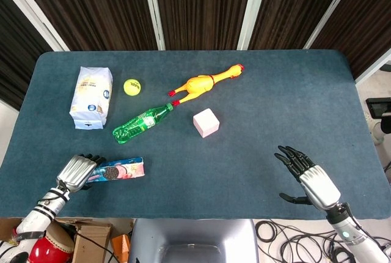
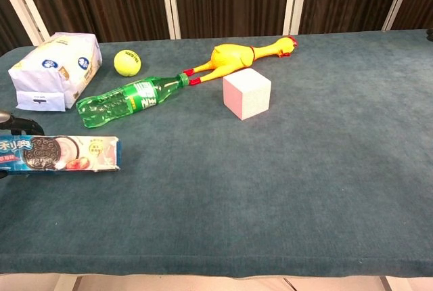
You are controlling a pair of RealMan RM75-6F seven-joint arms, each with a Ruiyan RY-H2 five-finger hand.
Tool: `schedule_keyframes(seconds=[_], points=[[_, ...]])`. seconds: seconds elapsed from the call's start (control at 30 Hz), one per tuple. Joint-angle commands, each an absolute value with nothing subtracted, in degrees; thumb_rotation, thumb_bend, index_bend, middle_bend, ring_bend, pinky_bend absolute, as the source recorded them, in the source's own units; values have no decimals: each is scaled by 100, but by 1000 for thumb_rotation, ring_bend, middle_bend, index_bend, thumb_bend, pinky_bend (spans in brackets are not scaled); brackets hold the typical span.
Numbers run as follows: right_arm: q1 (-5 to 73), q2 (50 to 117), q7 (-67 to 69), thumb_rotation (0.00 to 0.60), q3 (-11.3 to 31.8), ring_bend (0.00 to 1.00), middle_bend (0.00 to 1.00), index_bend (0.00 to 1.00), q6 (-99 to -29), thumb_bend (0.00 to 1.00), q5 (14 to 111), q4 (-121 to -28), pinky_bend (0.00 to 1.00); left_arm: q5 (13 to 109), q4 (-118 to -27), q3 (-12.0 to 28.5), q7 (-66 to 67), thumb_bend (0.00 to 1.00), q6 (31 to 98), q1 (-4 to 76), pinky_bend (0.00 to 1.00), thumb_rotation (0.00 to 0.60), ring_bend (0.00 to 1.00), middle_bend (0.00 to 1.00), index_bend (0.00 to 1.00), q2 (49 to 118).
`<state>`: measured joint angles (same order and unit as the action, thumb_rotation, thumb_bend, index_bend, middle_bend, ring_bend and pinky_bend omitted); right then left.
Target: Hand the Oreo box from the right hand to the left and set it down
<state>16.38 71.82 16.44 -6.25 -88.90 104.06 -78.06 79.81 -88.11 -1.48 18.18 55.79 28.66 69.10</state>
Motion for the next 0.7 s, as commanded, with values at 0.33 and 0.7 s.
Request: schedule_keyframes(seconds=[0.33, 0.7], points=[[1576, 7268, 1605, 600, -647, 0, 0, 0, -8872, 0, 10470, -7644, 153, 8197, -8985, -114, 1927, 284, 6267, 2631, 273, 600, 0, 0, 0, 6766], [995, 7062, 1100, 600, -784, 0, 0, 0, -9723, 0, 10702, -7807, 179, 9493, -10188, -651, 976, 295, 8554, 1331, 210, 600, 0, 0, 0, 5821]])
